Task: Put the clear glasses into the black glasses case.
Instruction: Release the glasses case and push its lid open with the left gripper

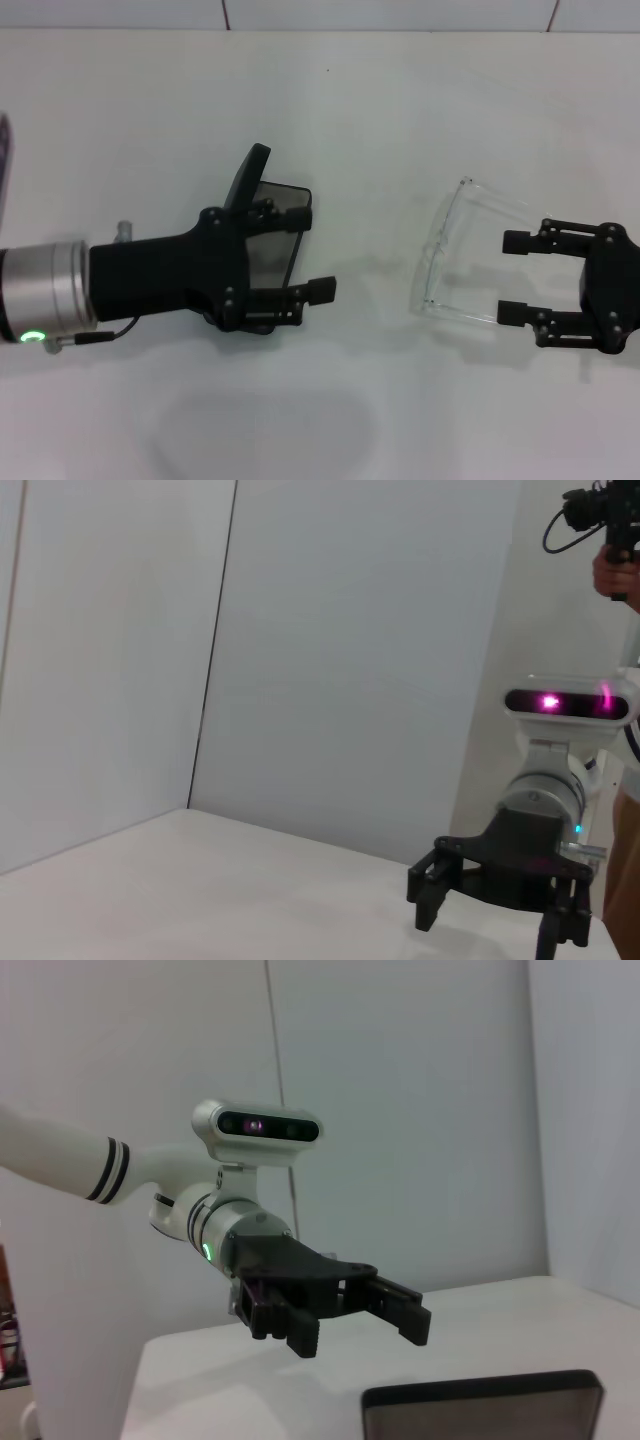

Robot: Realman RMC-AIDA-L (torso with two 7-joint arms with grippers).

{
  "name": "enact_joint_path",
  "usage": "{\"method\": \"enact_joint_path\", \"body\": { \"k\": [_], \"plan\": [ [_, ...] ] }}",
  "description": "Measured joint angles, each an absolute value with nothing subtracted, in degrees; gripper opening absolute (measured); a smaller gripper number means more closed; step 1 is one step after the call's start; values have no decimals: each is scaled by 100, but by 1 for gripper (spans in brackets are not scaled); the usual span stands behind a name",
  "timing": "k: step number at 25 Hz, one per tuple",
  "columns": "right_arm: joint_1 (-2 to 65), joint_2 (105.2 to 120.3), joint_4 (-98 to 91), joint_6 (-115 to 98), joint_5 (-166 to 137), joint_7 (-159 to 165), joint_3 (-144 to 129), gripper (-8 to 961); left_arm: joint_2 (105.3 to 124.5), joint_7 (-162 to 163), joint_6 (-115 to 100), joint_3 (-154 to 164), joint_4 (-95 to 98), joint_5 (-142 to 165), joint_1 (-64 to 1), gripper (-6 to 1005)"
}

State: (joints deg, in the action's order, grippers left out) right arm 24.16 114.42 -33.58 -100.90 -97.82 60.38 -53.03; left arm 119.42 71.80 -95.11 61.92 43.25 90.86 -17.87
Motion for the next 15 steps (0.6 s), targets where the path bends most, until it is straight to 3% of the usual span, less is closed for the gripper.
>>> {"method": "enact_joint_path", "body": {
  "k": [15],
  "plan": [
    [2660, 11543, -3350, -10038, -9800, 6038, -5655, 722, 11913, 7057, -9849, 5954, 4351, 9047, -1079, 847]
  ]
}}
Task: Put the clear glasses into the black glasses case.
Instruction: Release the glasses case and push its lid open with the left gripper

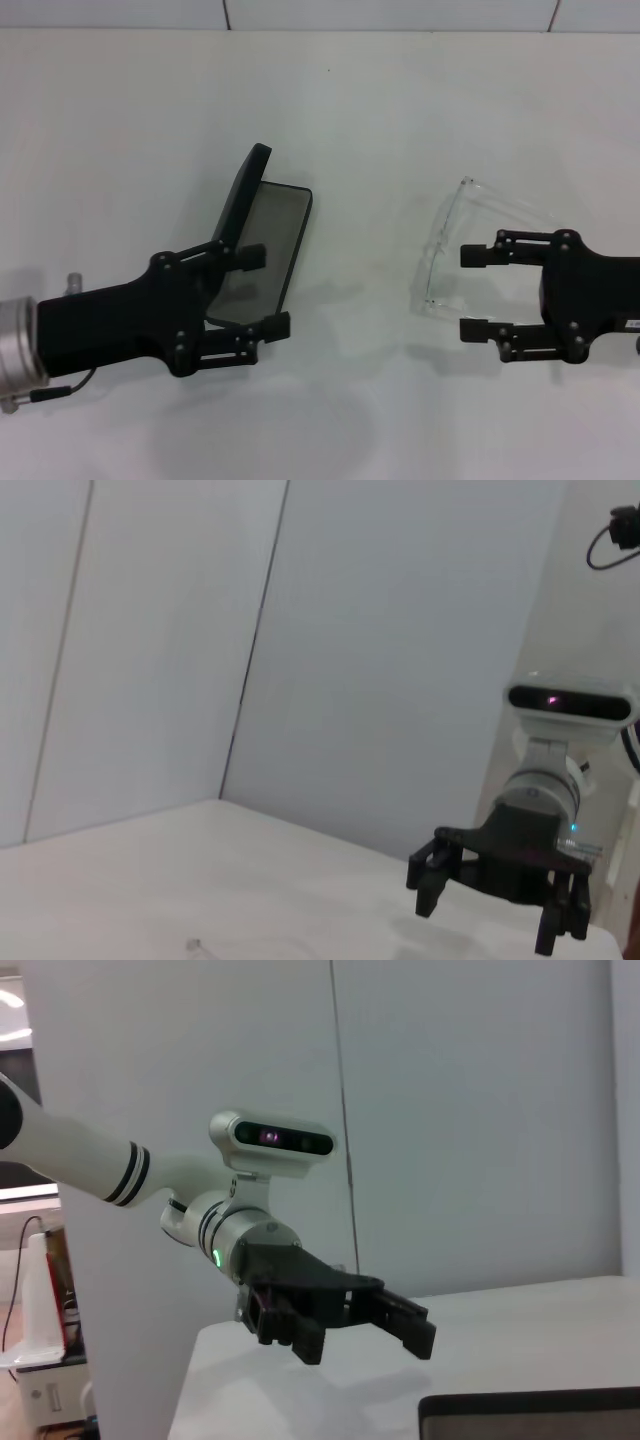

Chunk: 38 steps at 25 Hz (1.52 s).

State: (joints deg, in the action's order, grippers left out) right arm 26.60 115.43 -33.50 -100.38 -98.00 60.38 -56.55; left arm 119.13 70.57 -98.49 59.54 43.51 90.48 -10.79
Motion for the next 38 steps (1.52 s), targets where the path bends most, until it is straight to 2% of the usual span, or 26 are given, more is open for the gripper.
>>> {"method": "enact_joint_path", "body": {
  "k": [10, 18, 22, 29, 38],
  "plan": [
    [2505, 11559, -3349, -10092, -9314, 5995, -5657, 722, 11954, 7201, -9906, 5862, 4341, 8497, -1208, 845],
    [2156, 11531, -3362, -10154, -9067, 5985, -5648, 722, 11831, 10042, -9271, 5361, 4813, 8687, -2135, 843],
    [2113, 11531, -3343, -10135, -9034, 5985, -5640, 722, 11750, 11695, -9030, 5219, 5814, 9783, -2479, 842],
    [2066, 11537, -3339, -10043, -8992, 5978, -5639, 722, 11933, 14955, -8935, 6024, 8248, 12997, -2994, 843],
    [2067, 11551, -3331, -10005, -8991, 5976, -5643, 721, 11944, 16360, -8976, 7170, 8515, 14105, -3312, 823]
  ]
}}
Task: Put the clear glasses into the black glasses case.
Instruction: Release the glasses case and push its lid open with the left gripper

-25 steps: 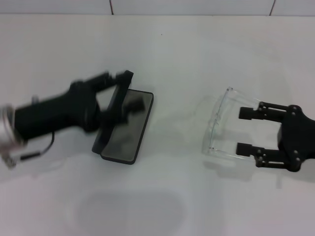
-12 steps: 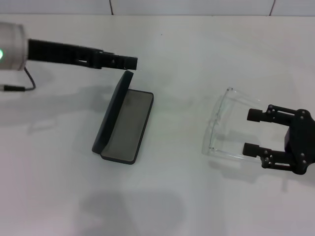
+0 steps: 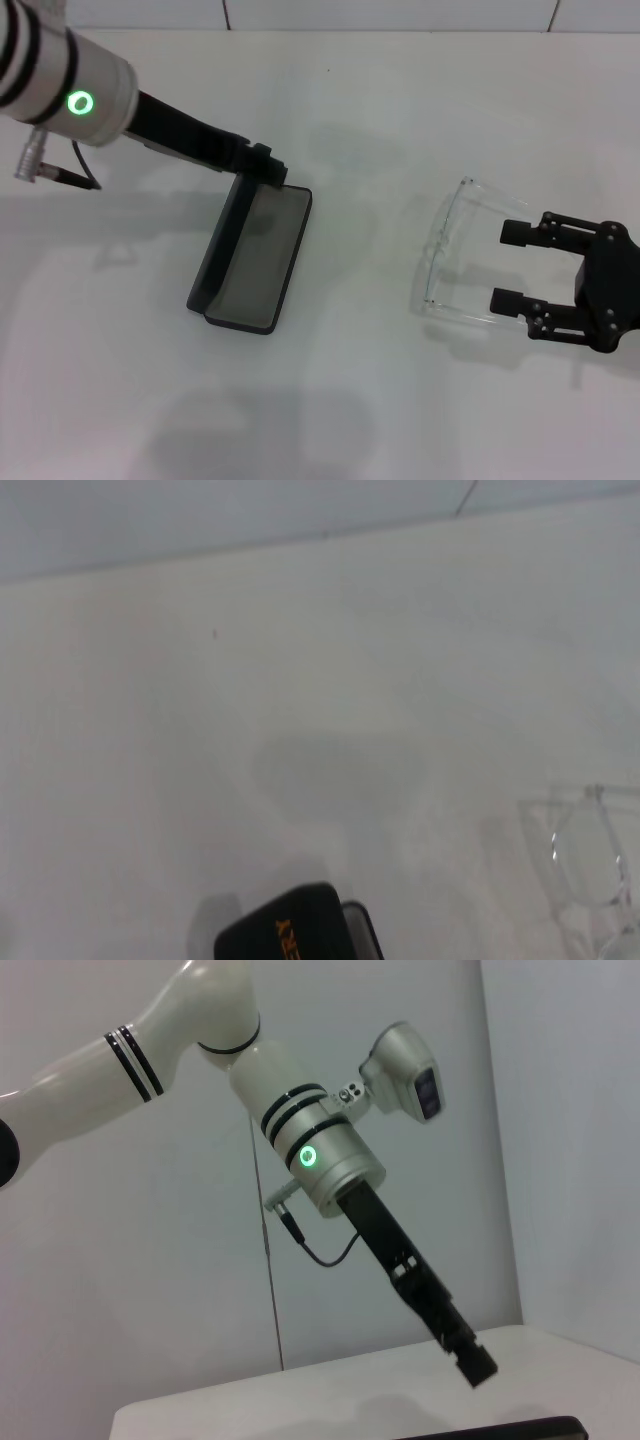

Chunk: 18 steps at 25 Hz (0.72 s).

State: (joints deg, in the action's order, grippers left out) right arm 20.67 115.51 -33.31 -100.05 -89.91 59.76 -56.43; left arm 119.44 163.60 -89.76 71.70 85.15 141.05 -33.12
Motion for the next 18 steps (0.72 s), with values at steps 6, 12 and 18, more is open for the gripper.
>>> {"method": "enact_joint_path", "body": {
  "k": [6, 12, 18],
  "plan": [
    [2126, 11568, -3331, -9952, -8983, 5976, -5651, 721, 11954, 16466, -8919, 7309, 8088, 14429, -3412, 789],
    [2178, 11567, -3330, -9949, -8982, 5976, -5676, 721, 11953, 16440, -8812, 7305, 7811, 14458, -3421, 754],
    [2234, 11566, -3330, -9938, -8982, 5976, -5678, 721, 11948, 16443, -8743, 7315, 7757, 14468, -3433, 720]
  ]
}}
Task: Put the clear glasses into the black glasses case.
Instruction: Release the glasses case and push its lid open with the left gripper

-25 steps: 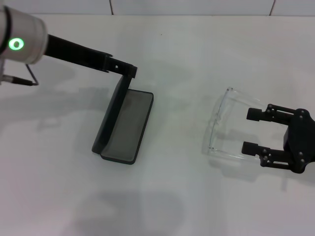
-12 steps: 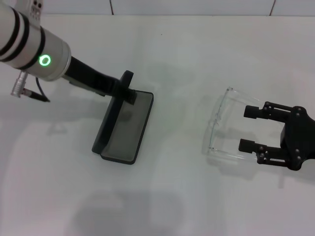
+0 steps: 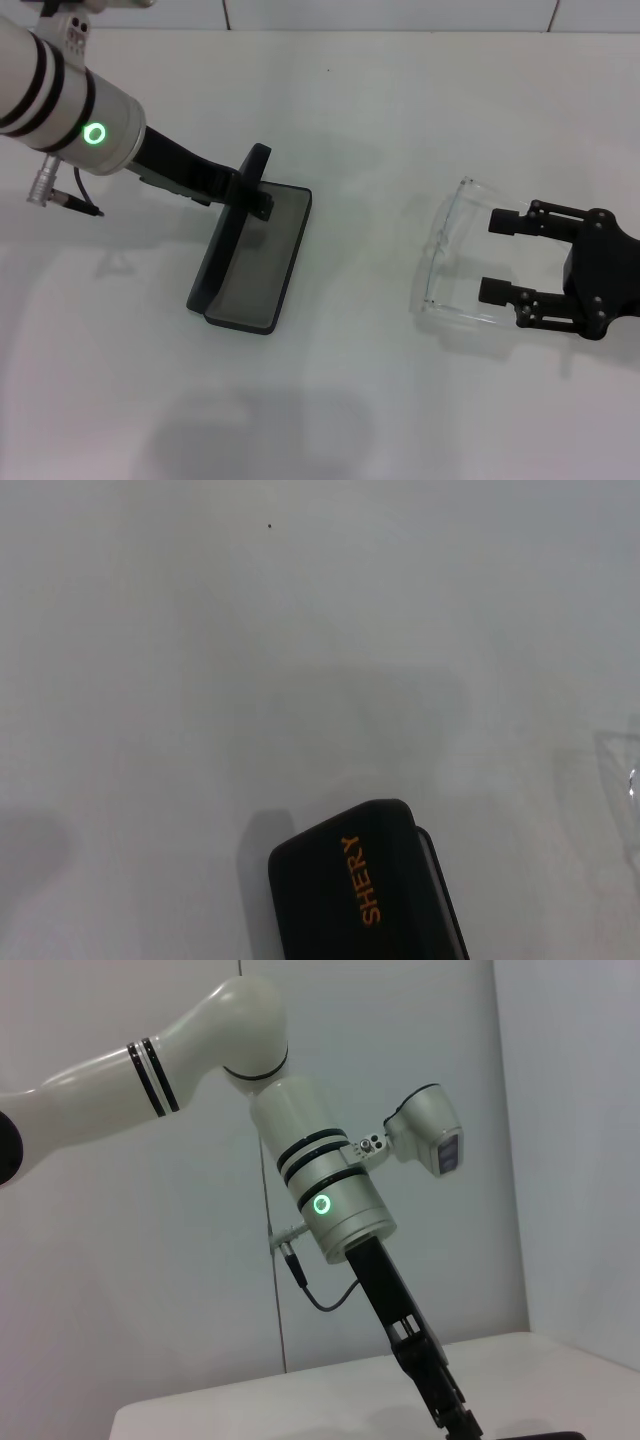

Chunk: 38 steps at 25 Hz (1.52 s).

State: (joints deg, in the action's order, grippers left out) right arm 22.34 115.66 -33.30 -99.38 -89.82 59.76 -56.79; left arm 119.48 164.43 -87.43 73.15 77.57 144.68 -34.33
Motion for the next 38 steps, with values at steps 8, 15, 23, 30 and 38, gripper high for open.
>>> {"method": "enact_joint_path", "body": {
  "k": [8, 15, 23, 30, 38],
  "plan": [
    [2291, 11566, -3331, -9783, -8983, 5976, -5706, 721, 11953, 16443, -8600, 7341, 7523, 14478, -3519, 674],
    [2341, 11566, -3331, -9669, -8983, 5972, -5687, 721, 11950, 16284, -8592, 7408, 7258, 14590, -3762, 572],
    [2373, 11557, -3331, -9530, -8983, 5937, -5669, 721, 11927, 16251, -8574, 7367, 7231, 14600, -3892, 389],
    [2396, 11557, -3331, -9443, -8983, 5896, -5660, 721, 11910, 16210, -8564, 7364, 7201, 14609, -3953, 182],
    [2461, 11541, -3331, -9335, -8997, 5890, -5660, 721, 11953, 15607, -8540, 7365, 7694, 14421, -3858, 137]
  ]
}}
